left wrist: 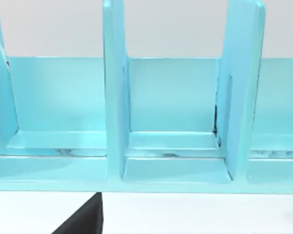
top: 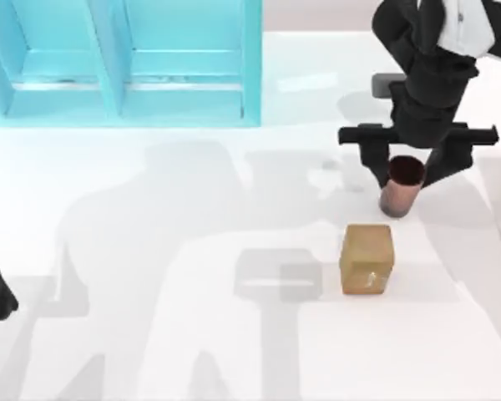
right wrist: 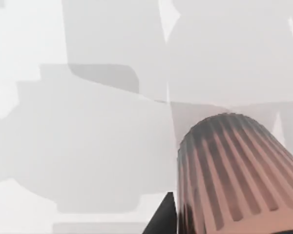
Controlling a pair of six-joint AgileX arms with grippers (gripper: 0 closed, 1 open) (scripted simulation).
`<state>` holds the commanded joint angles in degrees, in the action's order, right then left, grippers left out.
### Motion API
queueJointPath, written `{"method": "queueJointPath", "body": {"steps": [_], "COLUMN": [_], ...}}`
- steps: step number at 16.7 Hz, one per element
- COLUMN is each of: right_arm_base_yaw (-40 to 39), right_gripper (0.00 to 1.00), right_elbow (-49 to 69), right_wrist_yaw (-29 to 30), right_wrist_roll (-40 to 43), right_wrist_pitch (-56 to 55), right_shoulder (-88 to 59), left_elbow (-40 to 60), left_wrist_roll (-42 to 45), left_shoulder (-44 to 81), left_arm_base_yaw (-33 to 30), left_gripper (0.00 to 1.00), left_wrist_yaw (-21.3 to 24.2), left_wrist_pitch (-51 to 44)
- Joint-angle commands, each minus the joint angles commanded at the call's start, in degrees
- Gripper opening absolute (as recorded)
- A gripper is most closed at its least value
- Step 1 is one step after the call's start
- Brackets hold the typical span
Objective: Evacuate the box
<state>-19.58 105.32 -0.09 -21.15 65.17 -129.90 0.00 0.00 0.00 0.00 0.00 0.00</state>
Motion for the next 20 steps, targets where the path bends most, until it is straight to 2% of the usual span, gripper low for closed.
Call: {"method": "queueJointPath", "body": {"steps": [3,16,20], "right_arm_base_yaw": [0.00,0.00,0.00], "right_gripper": [0.00,0.98,1.00], "right_elbow": [-0.05,-0.05,-0.05], "right_wrist_yaw": [0.00,0.00,0.00], "right_wrist_roll": [0.00,0.00,0.00], "right_wrist_pitch": [-0.05,-0.05,-0.05], "right_shoulder": [-0.02,-0.02,-0.02], "left_elbow": [0.00,0.00,0.00], "left_wrist_roll": [0.00,0.00,0.00], "left_shoulder": [0.00,0.00,0.00], "left_arm_base_yaw": [0.00,0.00,0.00], "left_gripper": [1.00,1.00,1.00], "left_wrist_yaw": [0.00,0.00,0.00], "left_wrist_pitch": [0.00,0.00,0.00]}}
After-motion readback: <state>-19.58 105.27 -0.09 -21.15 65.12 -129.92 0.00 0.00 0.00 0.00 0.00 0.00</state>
